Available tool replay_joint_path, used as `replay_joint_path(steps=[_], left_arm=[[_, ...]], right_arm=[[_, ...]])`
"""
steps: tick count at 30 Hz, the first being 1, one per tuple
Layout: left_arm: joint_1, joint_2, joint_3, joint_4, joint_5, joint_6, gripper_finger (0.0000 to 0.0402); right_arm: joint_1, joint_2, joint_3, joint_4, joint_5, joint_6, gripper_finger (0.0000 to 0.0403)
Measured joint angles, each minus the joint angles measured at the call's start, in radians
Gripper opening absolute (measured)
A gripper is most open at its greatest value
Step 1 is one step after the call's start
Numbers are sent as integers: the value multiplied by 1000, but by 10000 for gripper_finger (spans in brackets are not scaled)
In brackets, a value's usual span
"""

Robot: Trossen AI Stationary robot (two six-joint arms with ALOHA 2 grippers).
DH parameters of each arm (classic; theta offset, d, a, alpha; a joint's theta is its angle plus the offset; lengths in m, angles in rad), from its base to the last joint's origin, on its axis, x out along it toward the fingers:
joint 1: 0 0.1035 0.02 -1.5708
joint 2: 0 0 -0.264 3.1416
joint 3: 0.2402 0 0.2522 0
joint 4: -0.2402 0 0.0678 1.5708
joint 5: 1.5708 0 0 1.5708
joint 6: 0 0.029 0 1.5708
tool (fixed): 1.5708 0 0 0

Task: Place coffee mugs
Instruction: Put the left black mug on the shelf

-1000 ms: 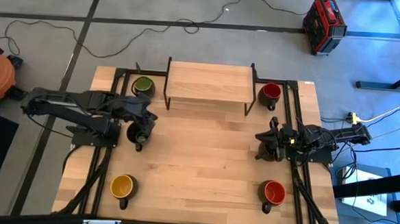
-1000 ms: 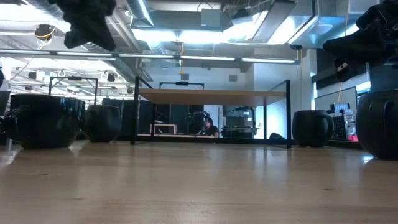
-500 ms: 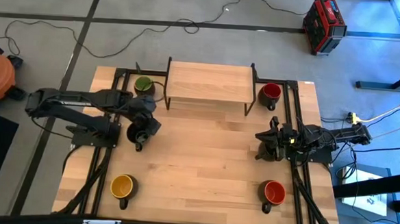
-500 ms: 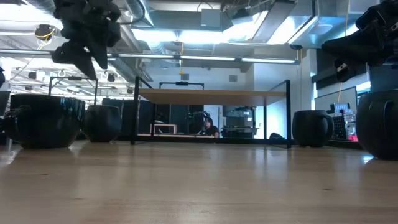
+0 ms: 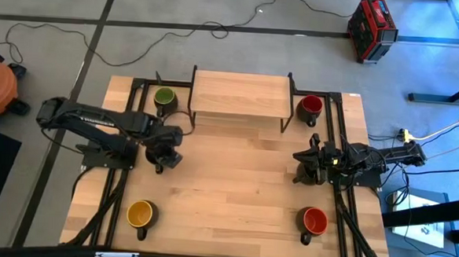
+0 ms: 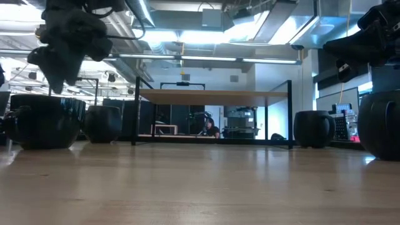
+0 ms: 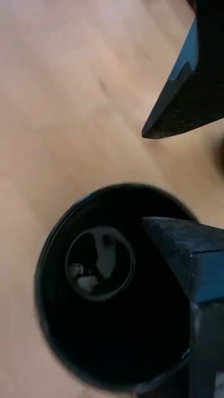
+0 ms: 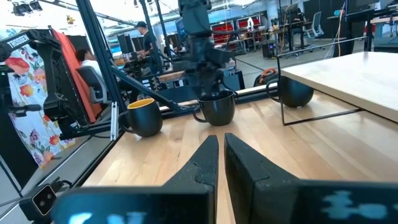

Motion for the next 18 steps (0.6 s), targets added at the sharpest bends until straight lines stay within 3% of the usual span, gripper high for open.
replay_joint_path(steps=[12, 18], left_arm=[[-103, -110, 10, -163, 94, 219, 212], [-160, -128, 11, -168, -14, 542, 212]], right_arm=[[0, 0, 0, 0, 0, 0, 17], [0, 0, 0, 0, 0, 0, 17]])
